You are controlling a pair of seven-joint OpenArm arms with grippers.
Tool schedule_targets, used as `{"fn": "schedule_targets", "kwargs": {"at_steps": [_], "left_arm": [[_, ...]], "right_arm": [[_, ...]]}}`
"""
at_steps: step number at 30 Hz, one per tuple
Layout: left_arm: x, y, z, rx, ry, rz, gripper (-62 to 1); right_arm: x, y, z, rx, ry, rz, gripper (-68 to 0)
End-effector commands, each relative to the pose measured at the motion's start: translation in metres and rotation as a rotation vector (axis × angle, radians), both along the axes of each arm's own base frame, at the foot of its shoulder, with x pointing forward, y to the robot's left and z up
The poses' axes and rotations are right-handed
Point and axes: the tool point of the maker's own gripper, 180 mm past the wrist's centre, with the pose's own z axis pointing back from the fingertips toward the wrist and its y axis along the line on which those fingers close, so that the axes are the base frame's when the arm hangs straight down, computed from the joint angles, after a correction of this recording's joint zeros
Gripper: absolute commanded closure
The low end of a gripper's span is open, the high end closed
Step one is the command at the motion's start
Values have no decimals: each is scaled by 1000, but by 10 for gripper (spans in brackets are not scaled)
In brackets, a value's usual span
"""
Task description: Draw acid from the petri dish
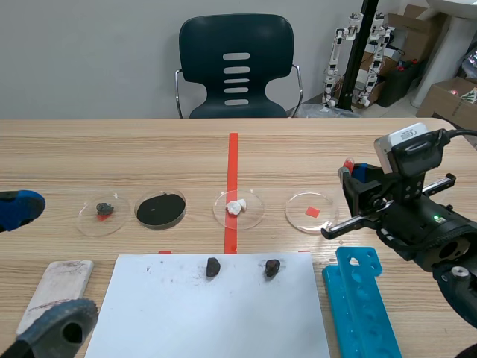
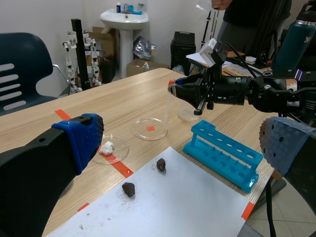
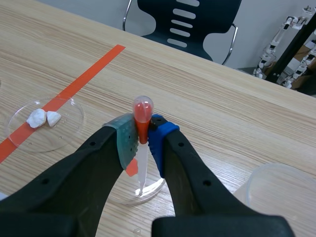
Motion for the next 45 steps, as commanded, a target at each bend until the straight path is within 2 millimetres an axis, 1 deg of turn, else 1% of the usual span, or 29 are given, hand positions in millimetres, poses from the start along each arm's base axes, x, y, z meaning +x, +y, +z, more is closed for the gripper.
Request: {"fn": "schedule_targets", "kwargs": {"at_steps": [1, 39, 43, 45], "left_arm": [[0, -1, 6, -29, -15, 5, -623], [0, -1, 6, -29, -15, 5, -623], [0, -1, 6, -29, -15, 5, -623], [0, -1, 6, -29, -15, 5, -623]], "right_arm": [[6, 0, 10, 11, -34, 0, -80], [6, 0, 11, 12, -38, 1, -79], [6, -1, 15, 12, -47, 0, -79], [7, -1, 19, 11, -57, -1, -79]]}}
